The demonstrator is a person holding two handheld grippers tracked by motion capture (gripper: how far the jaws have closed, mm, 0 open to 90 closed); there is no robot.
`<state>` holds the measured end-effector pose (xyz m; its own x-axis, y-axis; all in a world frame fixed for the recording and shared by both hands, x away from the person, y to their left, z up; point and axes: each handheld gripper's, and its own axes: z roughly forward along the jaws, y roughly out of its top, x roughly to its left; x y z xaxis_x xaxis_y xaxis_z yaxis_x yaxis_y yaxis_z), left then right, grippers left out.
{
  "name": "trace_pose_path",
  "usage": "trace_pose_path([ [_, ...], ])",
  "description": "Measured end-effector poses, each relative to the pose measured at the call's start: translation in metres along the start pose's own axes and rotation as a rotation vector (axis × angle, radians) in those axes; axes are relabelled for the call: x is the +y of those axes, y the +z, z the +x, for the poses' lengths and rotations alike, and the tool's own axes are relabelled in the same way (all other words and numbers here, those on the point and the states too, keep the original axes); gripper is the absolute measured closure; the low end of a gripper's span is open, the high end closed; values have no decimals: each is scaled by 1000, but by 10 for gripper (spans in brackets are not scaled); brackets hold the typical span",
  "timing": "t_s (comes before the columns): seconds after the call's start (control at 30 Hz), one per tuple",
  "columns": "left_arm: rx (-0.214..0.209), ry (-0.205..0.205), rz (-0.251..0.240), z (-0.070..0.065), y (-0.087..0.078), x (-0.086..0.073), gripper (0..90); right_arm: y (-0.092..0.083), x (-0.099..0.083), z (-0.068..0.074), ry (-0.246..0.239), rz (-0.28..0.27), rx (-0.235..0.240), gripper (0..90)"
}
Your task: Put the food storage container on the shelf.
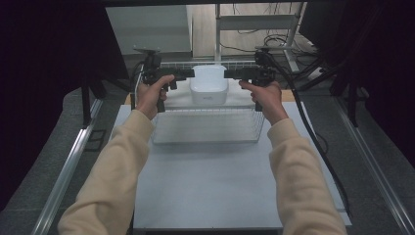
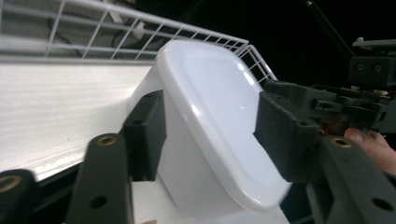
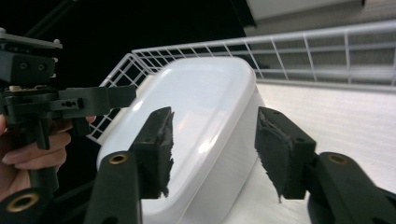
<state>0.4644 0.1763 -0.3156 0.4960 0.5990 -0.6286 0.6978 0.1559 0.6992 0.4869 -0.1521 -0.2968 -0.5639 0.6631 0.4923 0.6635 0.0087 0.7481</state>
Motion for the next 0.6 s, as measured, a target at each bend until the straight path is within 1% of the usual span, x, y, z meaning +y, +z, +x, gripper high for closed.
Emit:
trace_pose_path([
  [0.07, 8, 17, -8, -4, -5, -3, 376, -9, -3, 2, -29, -20, 5, 414],
  [0.13, 3, 26, -16, -7, -12, -9, 366, -18, -8, 3, -56, -38, 21, 388],
  [0.17, 2, 30, -15, -9, -16, -13, 360, -22, -11, 3, -70, -40, 29, 374],
  [0.23, 17, 47, -14, -11, -22, -22, 353, -30, -20, 4, -112, -35, 37, 359],
  [0.27, 18, 51, -11, -12, -24, -25, 346, -35, -26, 4, -141, -27, 34, 354],
  [0.33, 25, 67, -8, -13, -30, -36, 343, -41, -36, 3, -183, -18, 21, 342],
  [0.37, 29, 77, -7, -14, -32, -40, 341, -46, -43, 3, -203, -22, 28, 329],
  [0.4, 35, 96, -4, -16, -35, -45, 342, -49, -48, 3, -207, -24, 39, 324],
  [0.43, 44, 124, 8, -18, -39, -52, 342, -52, -54, 3, -214, -27, 54, 318],
  [0.5, 58, 158, 16, -22, -44, -63, 341, -59, -67, 3, -235, -33, 44, 306],
  [0.57, 68, 197, 22, -27, -51, -78, 336, -67, -80, 6, -264, -40, 31, 293],
  [0.6, 70, 209, 27, -29, -54, -86, 332, -71, -88, 8, -280, -45, 21, 287],
])
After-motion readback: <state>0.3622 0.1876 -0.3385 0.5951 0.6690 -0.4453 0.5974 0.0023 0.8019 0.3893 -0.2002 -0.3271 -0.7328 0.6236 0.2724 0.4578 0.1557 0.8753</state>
